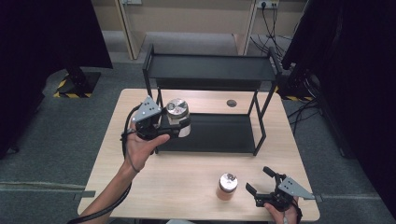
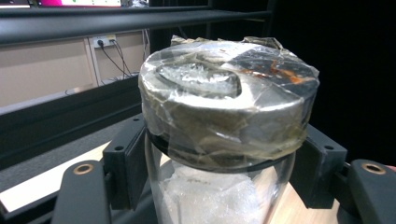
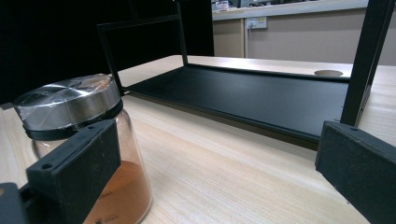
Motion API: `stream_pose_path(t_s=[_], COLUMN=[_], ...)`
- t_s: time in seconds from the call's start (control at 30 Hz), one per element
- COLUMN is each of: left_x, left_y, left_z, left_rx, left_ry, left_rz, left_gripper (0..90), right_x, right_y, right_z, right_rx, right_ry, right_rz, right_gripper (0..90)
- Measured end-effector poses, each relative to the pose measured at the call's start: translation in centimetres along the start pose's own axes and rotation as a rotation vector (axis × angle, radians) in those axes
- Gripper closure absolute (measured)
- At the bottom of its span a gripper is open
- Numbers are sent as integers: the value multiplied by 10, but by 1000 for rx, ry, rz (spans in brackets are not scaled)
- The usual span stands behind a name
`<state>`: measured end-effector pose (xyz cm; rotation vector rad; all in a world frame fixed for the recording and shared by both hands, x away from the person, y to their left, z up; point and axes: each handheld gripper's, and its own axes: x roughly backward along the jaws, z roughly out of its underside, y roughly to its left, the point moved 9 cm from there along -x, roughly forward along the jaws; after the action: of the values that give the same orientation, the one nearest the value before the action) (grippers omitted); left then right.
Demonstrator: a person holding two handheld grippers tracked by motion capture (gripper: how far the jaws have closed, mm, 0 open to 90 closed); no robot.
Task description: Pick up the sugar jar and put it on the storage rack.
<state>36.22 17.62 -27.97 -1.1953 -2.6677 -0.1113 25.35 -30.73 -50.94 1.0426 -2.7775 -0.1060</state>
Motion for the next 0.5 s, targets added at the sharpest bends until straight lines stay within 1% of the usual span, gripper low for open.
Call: stream_pose_path(t_s=[0.07, 0.17, 0.33, 0.4, 0.5], left_x=[0, 1, 3, 4, 6], left_y=[1, 2, 2, 2, 1], left_z=[-7, -18, -36, -42, -54], left_rx=[-4, -5, -4, 6, -10], left_ry=[15, 23, 12, 3, 0], left_rz=[-2, -1, 5, 11, 1], left_gripper=[309, 309, 309, 309, 309], right_x=[0, -1, -1, 0, -1], right_y=[0, 0, 0, 0, 0], right_z=[0, 0, 0, 1, 0], right_rx=[-2, -2, -1, -2, -1], right_ry=[-1, 0, 0, 0, 0], right_rz=[-1, -1, -2, -1, -3], right_gripper=[4, 4, 4, 4, 4])
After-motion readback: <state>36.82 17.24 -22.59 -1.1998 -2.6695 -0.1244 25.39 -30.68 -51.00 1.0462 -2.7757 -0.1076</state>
